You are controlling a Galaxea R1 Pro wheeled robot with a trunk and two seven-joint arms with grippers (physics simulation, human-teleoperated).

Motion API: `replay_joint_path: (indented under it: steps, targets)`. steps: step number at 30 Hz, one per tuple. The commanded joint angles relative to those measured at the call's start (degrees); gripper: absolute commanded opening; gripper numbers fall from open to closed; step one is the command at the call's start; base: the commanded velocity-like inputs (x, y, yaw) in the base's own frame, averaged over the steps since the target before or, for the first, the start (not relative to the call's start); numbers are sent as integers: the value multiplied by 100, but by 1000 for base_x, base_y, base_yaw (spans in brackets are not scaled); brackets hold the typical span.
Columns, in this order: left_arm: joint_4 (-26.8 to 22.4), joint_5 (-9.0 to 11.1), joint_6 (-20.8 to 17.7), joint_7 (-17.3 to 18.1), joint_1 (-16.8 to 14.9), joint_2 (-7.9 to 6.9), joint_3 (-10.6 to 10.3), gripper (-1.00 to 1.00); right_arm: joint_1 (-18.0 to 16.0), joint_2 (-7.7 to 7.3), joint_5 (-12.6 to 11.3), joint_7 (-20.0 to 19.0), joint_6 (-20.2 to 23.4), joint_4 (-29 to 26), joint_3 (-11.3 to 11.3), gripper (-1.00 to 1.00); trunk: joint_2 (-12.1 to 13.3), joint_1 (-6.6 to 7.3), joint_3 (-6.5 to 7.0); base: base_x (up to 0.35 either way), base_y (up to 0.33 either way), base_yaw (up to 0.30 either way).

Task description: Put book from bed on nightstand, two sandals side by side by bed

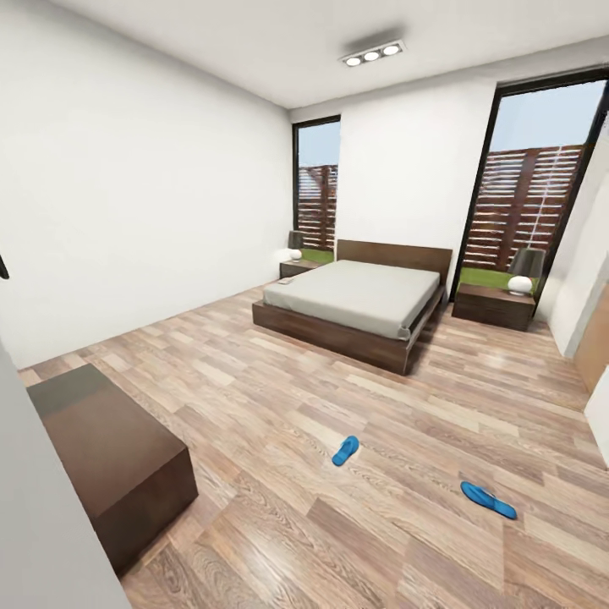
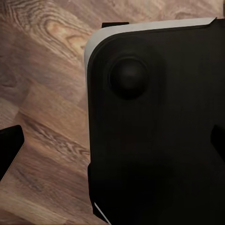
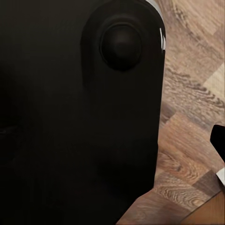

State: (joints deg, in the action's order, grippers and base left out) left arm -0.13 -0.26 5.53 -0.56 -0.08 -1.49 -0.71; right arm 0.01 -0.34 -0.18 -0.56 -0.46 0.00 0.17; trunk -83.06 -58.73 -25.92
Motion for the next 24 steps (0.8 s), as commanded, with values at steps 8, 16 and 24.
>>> replay_joint_path:
  steps: [8, 16, 24]
  targets:
    - [2, -6, 18, -6, -1, 0, -8, 100, -1, -1, -1, -6, -7, 0, 1, 100, -2, 0, -4, 0, 0, -271]
    - [4, -8, 18, -6, -1, 0, -8, 100, -1, -2, 0, -6, -7, 0, 0, 100, -2, 0, -4, 0, 0, -271]
    - [3, -6, 18, -6, -1, 0, -8, 100, -1, -6, 0, -6, -7, 0, 0, 100, -2, 0, -6, 0, 0, -234]
